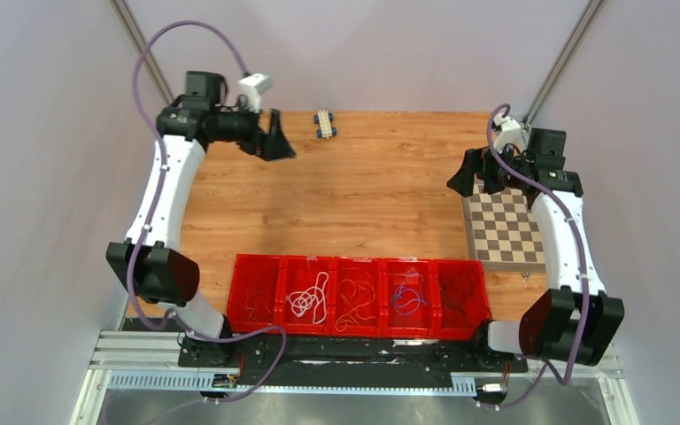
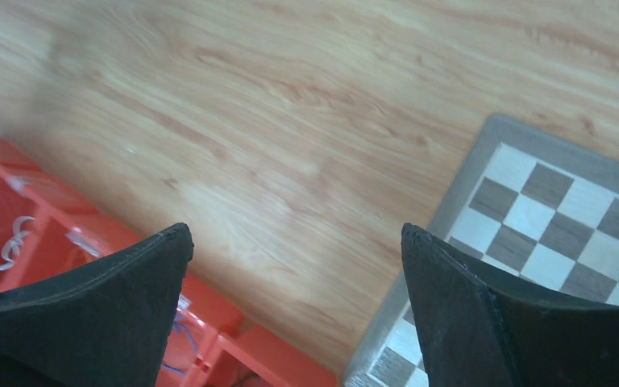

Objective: Untangle the cables

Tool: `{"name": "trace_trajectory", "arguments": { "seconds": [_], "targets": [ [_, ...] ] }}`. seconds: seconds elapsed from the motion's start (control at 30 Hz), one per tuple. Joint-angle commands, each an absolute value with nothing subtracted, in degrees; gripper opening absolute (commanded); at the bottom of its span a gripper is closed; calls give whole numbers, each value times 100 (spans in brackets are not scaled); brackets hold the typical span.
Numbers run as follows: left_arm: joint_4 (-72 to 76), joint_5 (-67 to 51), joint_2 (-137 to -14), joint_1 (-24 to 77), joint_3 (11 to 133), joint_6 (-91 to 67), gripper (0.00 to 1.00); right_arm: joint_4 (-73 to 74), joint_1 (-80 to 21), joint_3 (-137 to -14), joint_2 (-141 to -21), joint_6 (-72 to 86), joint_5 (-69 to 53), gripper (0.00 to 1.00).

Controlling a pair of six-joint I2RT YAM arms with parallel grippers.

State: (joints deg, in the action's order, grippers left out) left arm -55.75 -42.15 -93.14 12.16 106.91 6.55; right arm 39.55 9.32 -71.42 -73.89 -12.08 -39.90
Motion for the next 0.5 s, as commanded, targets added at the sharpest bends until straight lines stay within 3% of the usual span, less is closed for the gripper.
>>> {"name": "trace_trajectory", "arguments": {
  "seconds": [0.0,0.23,0.47],
  "targets": [
    [-6388,-4150,-9526,-409,10182,337,100,4390,601,-7192,-7699,-2128,-3154,100],
    [-5515,-2775,-8680,-1001,8001,351,100,4205,173,-6689,-7786,-2264,-2793,100],
    [-5291,-2549,-8444,-986,7664,117,100,4165,63,-6924,-7972,-2142,-2863,100]
  ]
}}
